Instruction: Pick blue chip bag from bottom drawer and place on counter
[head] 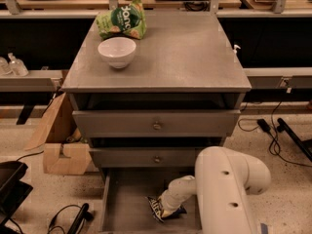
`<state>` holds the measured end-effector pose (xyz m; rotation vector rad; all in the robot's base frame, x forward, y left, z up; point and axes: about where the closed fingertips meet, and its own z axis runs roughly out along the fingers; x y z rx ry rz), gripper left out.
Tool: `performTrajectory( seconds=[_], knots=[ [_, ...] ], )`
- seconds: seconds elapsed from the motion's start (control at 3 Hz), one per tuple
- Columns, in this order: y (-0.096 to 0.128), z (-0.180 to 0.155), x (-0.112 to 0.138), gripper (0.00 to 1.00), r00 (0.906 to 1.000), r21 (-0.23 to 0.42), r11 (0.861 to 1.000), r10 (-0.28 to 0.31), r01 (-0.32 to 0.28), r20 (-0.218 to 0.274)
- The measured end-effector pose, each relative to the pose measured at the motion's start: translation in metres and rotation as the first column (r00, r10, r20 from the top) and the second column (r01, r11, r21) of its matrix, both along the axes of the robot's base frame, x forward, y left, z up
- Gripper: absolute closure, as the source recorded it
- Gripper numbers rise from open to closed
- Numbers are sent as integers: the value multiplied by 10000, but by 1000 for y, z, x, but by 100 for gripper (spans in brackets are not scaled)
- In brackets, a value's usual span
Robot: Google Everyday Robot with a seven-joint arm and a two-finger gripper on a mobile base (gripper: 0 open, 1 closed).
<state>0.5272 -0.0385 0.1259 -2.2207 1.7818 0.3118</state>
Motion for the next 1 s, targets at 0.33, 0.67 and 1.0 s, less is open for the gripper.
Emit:
performTrajectory(
  seconds=[0.33,0.67,1.0],
  knots=[
    [-21,48,4,100,9973,311,9989,-381,362,632],
    [-51,113,-3,100,9802,775,9852,-1613,1531,1145],
    [-76,189,-26,100,9598,1216,9712,-2238,2050,1693]
  ],
)
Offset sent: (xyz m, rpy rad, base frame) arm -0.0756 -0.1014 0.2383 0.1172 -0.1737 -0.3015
